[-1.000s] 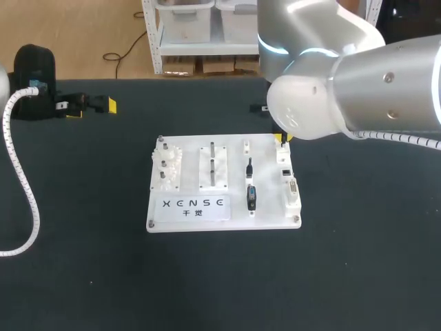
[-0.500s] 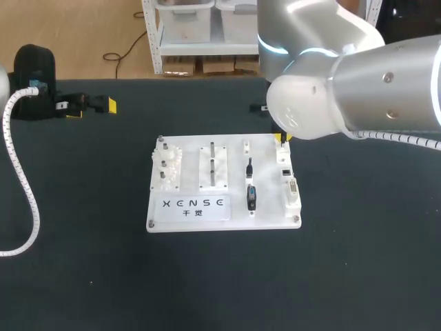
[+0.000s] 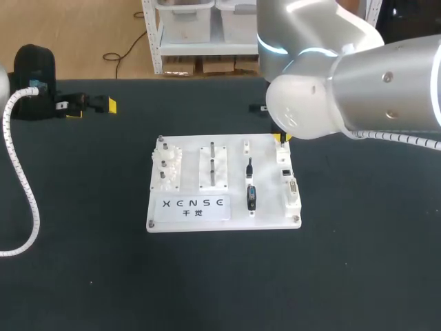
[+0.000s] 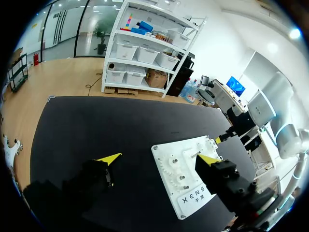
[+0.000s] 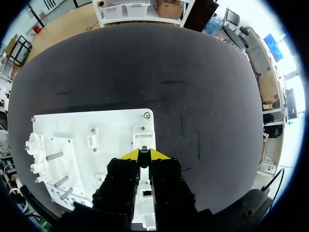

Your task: Insert the USB connector, Ethernet cable, and multi-pin plug into their matching sockets one by one.

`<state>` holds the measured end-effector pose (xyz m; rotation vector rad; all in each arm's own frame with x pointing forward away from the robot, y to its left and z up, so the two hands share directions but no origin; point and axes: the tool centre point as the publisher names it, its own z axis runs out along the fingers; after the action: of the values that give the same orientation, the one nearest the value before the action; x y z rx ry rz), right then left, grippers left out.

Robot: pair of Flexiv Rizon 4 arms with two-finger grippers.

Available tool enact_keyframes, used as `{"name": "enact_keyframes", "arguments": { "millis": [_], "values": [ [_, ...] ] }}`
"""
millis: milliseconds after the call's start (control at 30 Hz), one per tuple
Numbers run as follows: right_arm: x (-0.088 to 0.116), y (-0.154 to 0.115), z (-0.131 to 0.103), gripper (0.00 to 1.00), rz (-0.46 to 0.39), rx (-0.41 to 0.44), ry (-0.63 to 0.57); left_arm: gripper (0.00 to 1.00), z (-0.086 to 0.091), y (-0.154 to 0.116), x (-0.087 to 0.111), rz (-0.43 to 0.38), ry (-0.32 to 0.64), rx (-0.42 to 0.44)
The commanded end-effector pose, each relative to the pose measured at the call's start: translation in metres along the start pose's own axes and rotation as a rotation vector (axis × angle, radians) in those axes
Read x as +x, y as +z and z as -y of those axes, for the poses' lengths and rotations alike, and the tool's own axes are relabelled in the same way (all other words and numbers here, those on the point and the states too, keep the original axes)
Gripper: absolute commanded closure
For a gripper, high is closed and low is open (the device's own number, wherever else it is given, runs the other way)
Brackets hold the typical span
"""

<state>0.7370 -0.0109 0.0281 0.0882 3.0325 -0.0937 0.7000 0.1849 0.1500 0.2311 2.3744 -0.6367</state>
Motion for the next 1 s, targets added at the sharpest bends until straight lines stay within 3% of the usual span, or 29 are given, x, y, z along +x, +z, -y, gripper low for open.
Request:
{"name": "enact_keyframes", "arguments": {
  "millis": [33, 600, 1000],
  "values": [
    [-0.001, 0.002, -0.001, 1.00, -0.003, 0.003, 0.001, 0.00, 0.000, 0.000, 0.000, 0.000, 0.000, 0.000],
    [-0.002, 0.005, 0.002, 1.00, -0.012, 0.001, 0.010, 0.00, 0.000, 0.000, 0.000, 0.000, 0.000, 0.000],
    [-0.005, 0.017, 0.006, 1.00, -0.066, -0.003, 0.040, 0.00, 0.000, 0.000, 0.000, 0.000, 0.000, 0.000]
  ]
}}
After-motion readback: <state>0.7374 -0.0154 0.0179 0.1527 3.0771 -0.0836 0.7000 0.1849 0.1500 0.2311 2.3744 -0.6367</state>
